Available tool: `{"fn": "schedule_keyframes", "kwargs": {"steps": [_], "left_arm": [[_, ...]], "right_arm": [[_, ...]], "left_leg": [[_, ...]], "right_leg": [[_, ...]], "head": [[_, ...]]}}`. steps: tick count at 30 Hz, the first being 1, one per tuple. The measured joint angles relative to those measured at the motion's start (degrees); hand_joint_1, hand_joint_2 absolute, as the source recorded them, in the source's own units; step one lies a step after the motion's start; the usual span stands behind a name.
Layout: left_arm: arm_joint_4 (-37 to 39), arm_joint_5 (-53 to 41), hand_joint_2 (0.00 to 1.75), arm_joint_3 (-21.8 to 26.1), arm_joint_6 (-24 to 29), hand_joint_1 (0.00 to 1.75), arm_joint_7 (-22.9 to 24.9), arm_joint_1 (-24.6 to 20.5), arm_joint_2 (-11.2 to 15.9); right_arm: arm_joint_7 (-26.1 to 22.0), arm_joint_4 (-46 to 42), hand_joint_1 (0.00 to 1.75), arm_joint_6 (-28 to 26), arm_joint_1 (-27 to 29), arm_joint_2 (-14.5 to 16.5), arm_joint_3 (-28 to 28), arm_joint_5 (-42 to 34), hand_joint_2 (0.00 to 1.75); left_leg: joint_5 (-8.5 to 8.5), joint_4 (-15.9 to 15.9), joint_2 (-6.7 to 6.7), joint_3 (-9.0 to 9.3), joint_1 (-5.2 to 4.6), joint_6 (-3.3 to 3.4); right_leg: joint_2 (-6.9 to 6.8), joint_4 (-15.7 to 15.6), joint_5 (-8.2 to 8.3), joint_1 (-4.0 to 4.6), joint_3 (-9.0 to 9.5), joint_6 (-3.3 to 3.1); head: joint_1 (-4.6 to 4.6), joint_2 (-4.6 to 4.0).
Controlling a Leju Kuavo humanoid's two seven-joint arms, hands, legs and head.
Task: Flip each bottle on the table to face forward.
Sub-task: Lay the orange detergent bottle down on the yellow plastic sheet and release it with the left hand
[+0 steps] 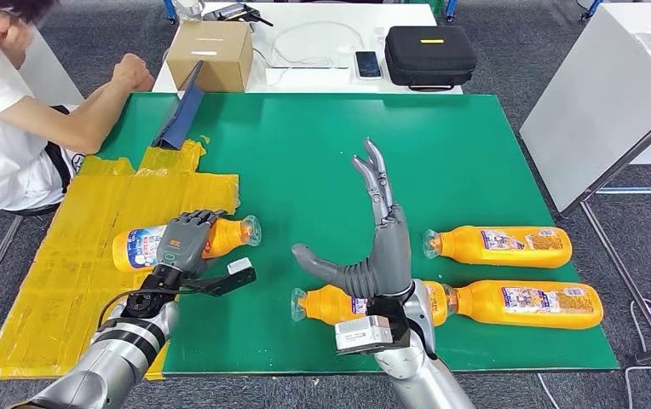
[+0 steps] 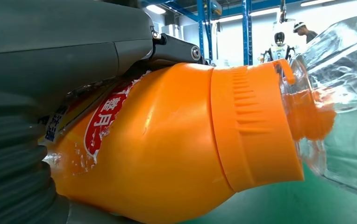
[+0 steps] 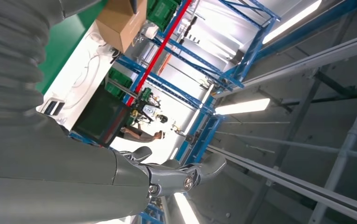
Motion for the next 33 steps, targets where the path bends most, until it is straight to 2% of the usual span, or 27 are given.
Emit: {"fn": "schedule_keyframes", "kwargs": {"steps": [1,4,5,9,14,20,25,30,33], "left_arm": [[0.06,-0.11,1.75,-0.01,0.01,1.59,0.06,0.0,0.02],[0.52,-1.21,1.75,0.01,0.01,0.28,0.24,0.13,0.08],[0.68,-1.6,1.75,0.05,0.01,0.0,0.11,0.35,0.08],[0.78,-3.0,1.75,1.05,0.14,0.0,-0.87,1.74,-0.09],[1.57,-1.33,1.75,4.75,0.21,0.0,-3.94,1.75,-1.25],[5.7,10.32,1.75,11.5,0.12,0.0,-14.63,0.36,-3.28],[7.68,17.18,1.75,14.76,-0.55,0.0,-19.79,-0.73,-4.41],[6.17,28.2,1.75,15.34,-4.27,0.0,-25.26,-0.01,-5.33],[-0.99,38.76,1.75,12.83,-9.72,0.0,-26.03,3.38,-5.6]], "right_arm": [[0.0,0.01,0.0,0.0,-0.03,-0.02,0.06,-0.01,1.75],[-0.14,0.2,0.0,0.11,-0.34,-0.02,0.29,-0.23,1.75],[-0.26,0.33,0.0,0.16,-0.52,-0.02,0.39,-0.43,1.75],[-0.7,1.08,0.0,0.18,-1.35,-0.03,1.13,-0.94,1.75],[-0.74,2.05,0.0,-0.01,-2.22,-0.07,2.22,-0.43,1.75],[1.18,3.54,0.0,-0.98,-2.75,-0.51,3.16,4.27,1.75],[2.03,4.63,0.0,-1.28,-3.01,-0.84,3.27,6.11,1.75],[4.55,5.47,0.0,-1.86,-2.99,-1.2,3.27,11.23,1.75],[7.61,6.61,0.0,-1.63,-2.77,-2.04,3.25,17.22,1.75]], "left_leg": [[0.0,0.0,0.0,0.0,0.0,0.0],[0.0,0.0,0.0,0.0,0.0,0.0],[0.0,0.0,0.01,0.0,0.0,0.0],[0.0,0.0,-0.02,0.0,0.01,0.0],[0.0,0.0,-0.04,0.0,0.01,0.0],[0.02,0.0,-0.09,0.01,0.0,0.02],[0.02,0.0,-0.08,0.03,0.0,0.02],[0.02,0.0,-0.07,0.05,0.0,0.02],[0.01,0.0,-0.04,0.04,0.0,0.02]], "right_leg": [[0.0,0.0,0.0,0.0,0.0,0.0],[0.0,0.0,0.0,0.0,0.0,0.0],[0.0,0.0,0.0,0.0,0.0,0.0],[-0.01,0.0,-0.01,0.0,-0.02,0.0],[-0.01,0.0,-0.02,0.0,-0.01,-0.01],[-0.04,-0.01,-0.01,-0.01,0.01,0.0],[-0.05,-0.01,0.0,-0.01,0.02,0.01],[-0.04,0.0,0.0,-0.01,0.04,0.01],[-0.04,-0.01,0.0,-0.01,0.02,0.01]], "head": [[0.0,0.0],[0.0,0.0],[0.0,0.0],[0.0,0.0],[0.01,0.0],[0.0,0.01],[0.0,0.01],[0.0,0.0],[0.0,0.01]]}}
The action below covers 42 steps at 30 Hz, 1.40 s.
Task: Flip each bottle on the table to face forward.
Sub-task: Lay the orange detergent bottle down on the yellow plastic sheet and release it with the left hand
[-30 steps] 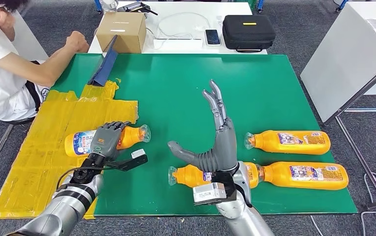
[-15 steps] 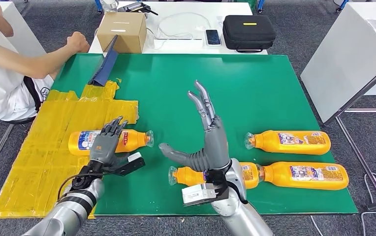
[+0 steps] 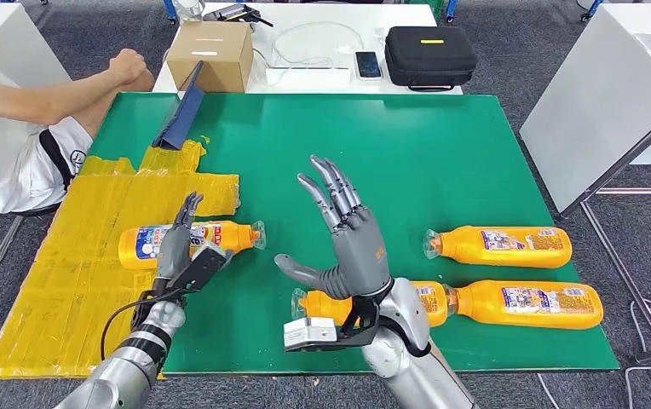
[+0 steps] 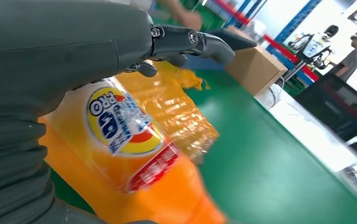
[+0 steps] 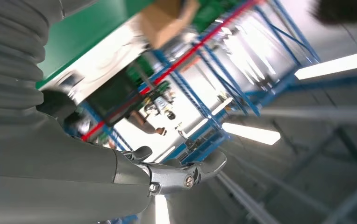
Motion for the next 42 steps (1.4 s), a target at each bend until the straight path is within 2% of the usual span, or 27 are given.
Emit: {"fn": "schedule_keyframes", "kwargs": {"steps": [3,7,10,14,18,22,27,34,42], "left_arm": [[-10.38,4.46,1.75,-3.46,-3.66,0.0,0.16,5.06,-0.15],[-21.64,5.5,1.75,-7.05,-5.21,0.0,0.98,9.97,-0.26],[-26.12,5.87,1.75,-8.33,-5.44,0.0,0.91,11.67,-0.26],[-31.16,6.84,1.75,-9.44,-5.42,0.0,0.25,13.8,-0.26],[-37.81,5.82,1.75,-10.74,-3.93,0.0,1.13,16.99,-0.32],[-44.57,5.44,1.75,-13.3,-2.69,0.0,2.11,20.6,-0.45],[-48.39,6.65,1.75,-16.3,-2.53,0.0,3.42,22.34,-0.46],[-49.8,8.19,1.75,-17.85,-3.4,0.0,3.56,22.67,-0.46],[-51.07,11.74,1.75,-18.44,-6.0,0.0,3.77,23.4,-0.53]], "right_arm": [[1.28,1.35,0.0,0.83,0.72,-1.05,-0.21,3.44,1.75],[1.88,2.99,0.0,1.77,1.5,-2.25,-0.42,5.16,1.75],[1.98,3.72,0.0,2.38,1.64,-2.75,-0.49,5.66,1.75],[1.7,4.48,0.0,5.94,1.89,-3.74,-0.42,6.45,1.75],[0.67,4.79,0.0,8.61,3.31,-6.04,-0.24,7.56,1.75],[2.11,5.42,0.0,10.23,4.97,-8.89,-0.44,9.86,1.75],[2.45,7.72,0.0,12.72,5.56,-11.08,-0.82,10.94,1.75],[2.67,9.53,0.0,13.82,5.68,-12.19,-0.82,10.99,1.75],[7.48,11.86,0.0,15.03,5.71,-13.44,-1.56,13.95,1.75]], "left_leg": [[-0.02,0.0,-0.03,-0.03,-0.01,0.0],[-0.05,0.0,-0.04,-0.07,-0.03,0.0],[-0.05,0.0,-0.03,-0.07,-0.02,-0.01],[-0.04,0.0,-0.02,-0.05,-0.01,-0.01],[-0.05,0.0,-0.03,-0.06,-0.02,0.0],[-0.13,0.0,-0.04,-0.09,-0.09,0.01],[-0.15,0.0,-0.04,-0.08,-0.1,0.0],[-0.13,0.0,-0.02,-0.04,-0.08,0.0],[-0.14,0.0,-0.03,-0.06,-0.09,0.0]], "right_leg": [[-0.01,-0.01,-0.01,-0.01,-0.02,0.0],[-0.01,-0.02,-0.02,-0.02,-0.05,0.01],[-0.01,-0.02,-0.02,-0.01,-0.06,0.0],[-0.01,-0.02,-0.01,0.0,-0.06,0.0],[-0.01,-0.02,-0.02,-0.02,-0.05,0.01],[-0.01,-0.05,-0.04,-0.05,-0.07,0.03],[-0.01,-0.06,-0.04,-0.04,-0.07,0.03],[0.0,-0.05,-0.02,-0.03,-0.05,0.03],[-0.01,-0.05,-0.03,-0.04,-0.05,0.03]], "head": [[0.0,0.0],[0.0,0.0],[-0.01,0.0],[-0.01,-0.01],[-0.01,-0.01],[-0.01,-0.01],[-0.01,-0.01],[-0.01,-0.01],[-0.01,-0.01]]}}
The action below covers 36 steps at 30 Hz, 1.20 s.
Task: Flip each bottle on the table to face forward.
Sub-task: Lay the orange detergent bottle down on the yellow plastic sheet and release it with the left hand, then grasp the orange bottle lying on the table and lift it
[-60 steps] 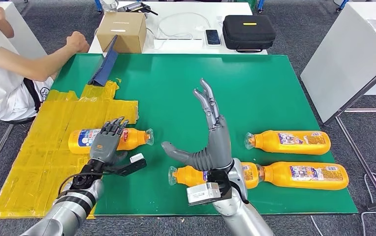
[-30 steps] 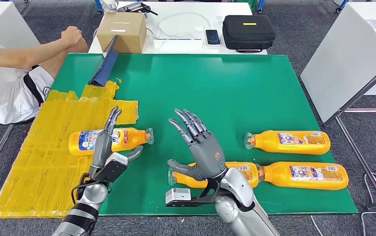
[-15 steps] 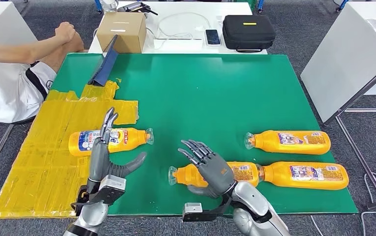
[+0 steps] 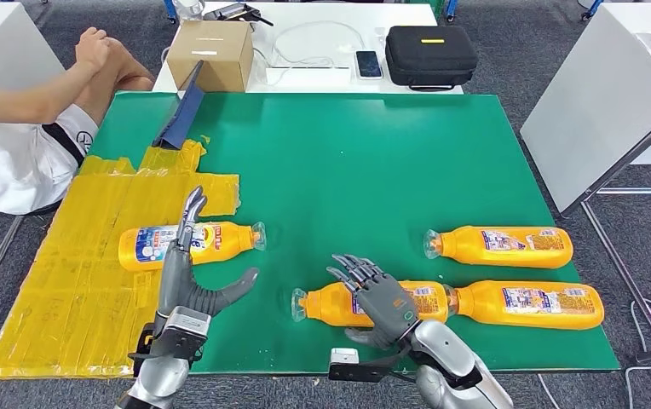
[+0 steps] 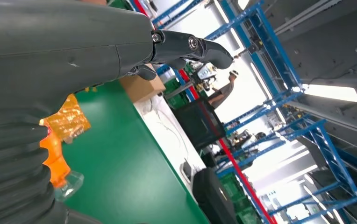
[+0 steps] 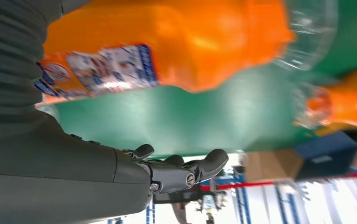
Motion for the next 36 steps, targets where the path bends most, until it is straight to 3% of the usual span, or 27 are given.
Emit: {"fn": "schedule_keyframes", "kwargs": {"steps": [8,23,29,32,33,36], "left_arm": [[-3.26,-0.83,1.75,-3.19,-1.79,0.0,1.4,1.05,-0.21],[-6.0,0.58,1.75,-5.84,-3.17,0.0,2.73,1.82,-0.19],[-6.0,2.47,1.75,-5.75,-4.51,0.0,3.28,1.73,-0.19],[-6.0,2.84,1.75,-5.73,-4.75,0.0,3.31,1.72,-0.19],[-6.0,2.89,1.75,-5.72,-4.79,0.0,3.31,1.72,-0.19],[-6.0,3.21,1.75,-5.67,-5.12,0.0,3.31,1.72,-0.19]], "right_arm": [[6.31,3.15,0.0,-1.08,0.07,-0.12,-1.34,6.33,1.75],[9.83,4.71,0.02,-1.11,0.12,-0.1,-3.93,10.36,1.75],[10.55,6.24,0.43,-0.08,-0.94,-0.06,-4.18,11.08,1.75],[10.83,7.01,1.2,0.14,-1.43,-0.05,-4.25,11.35,1.75],[10.97,7.22,1.34,0.16,-1.52,-0.05,-4.27,11.45,1.75],[11.74,7.89,1.39,0.28,-1.77,-0.04,-4.31,11.97,1.75]], "left_leg": [[0.0,0.0,0.0,0.01,0.0,0.0],[0.0,0.0,-0.01,0.07,0.0,0.0],[0.0,0.0,-0.01,0.13,-0.01,0.01],[0.0,0.0,-0.01,0.17,0.0,0.01],[0.0,0.0,-0.01,0.17,0.0,0.01],[0.0,0.0,-0.01,0.17,0.0,0.01]], "right_leg": [[0.0,0.0,0.0,0.0,0.01,0.0],[0.0,0.0,-0.01,0.0,0.05,-0.01],[0.0,-0.01,0.0,-0.01,0.07,-0.01],[0.0,-0.01,0.0,0.0,0.09,-0.01],[0.0,-0.01,0.0,0.0,0.1,-0.01],[0.0,-0.01,0.0,0.0,0.14,0.0]], "head": [[-0.01,0.0],[-0.01,0.0],[-0.01,0.01],[-0.01,0.01],[-0.01,0.01],[-0.02,0.0]]}}
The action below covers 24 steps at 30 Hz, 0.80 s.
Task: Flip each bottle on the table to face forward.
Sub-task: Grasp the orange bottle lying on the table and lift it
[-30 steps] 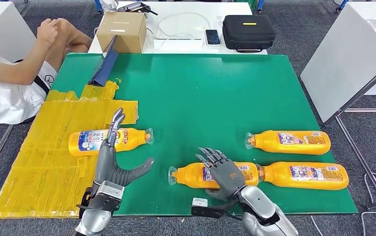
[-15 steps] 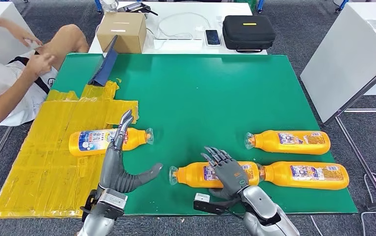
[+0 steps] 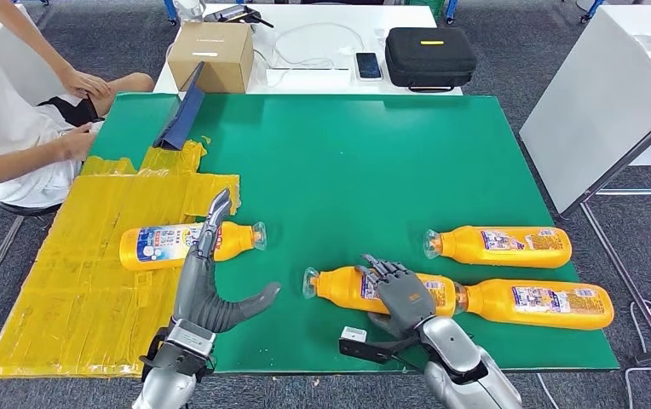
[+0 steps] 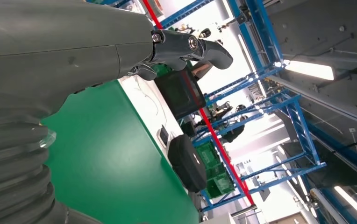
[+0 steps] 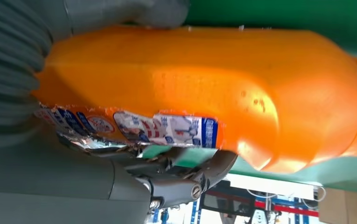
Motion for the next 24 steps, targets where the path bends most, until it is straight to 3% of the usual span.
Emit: {"fn": "schedule_keyframes", "kwargs": {"steps": [6,18,24], "left_arm": [[0.0,0.75,1.75,0.11,-0.69,0.0,0.11,0.0,0.0],[0.0,2.17,1.75,1.04,-2.12,0.0,0.67,-0.1,-0.02],[0.04,2.76,1.75,1.1,-2.93,0.0,0.96,-0.43,-0.04]], "right_arm": [[0.66,0.93,1.41,0.09,-0.62,0.09,-0.05,0.46,1.75],[0.9,3.41,1.72,0.96,-2.13,0.64,-0.08,-0.05,1.75],[-1.67,5.68,1.75,-3.41,-3.08,2.79,-1.27,-3.62,1.75]], "left_leg": [[-0.01,0.0,-0.01,0.06,0.0,0.0],[-0.08,-0.01,0.03,0.27,0.0,0.0],[-0.1,-0.01,0.07,0.35,0.0,-0.03]], "right_leg": [[0.0,0.0,-0.01,0.0,-0.02,0.0],[0.01,-0.02,-0.15,0.0,-0.3,-0.12],[0.01,-0.02,-0.11,0.0,-0.25,-0.15]], "head": [[0.0,0.0],[0.0,0.0],[0.02,0.01]]}}
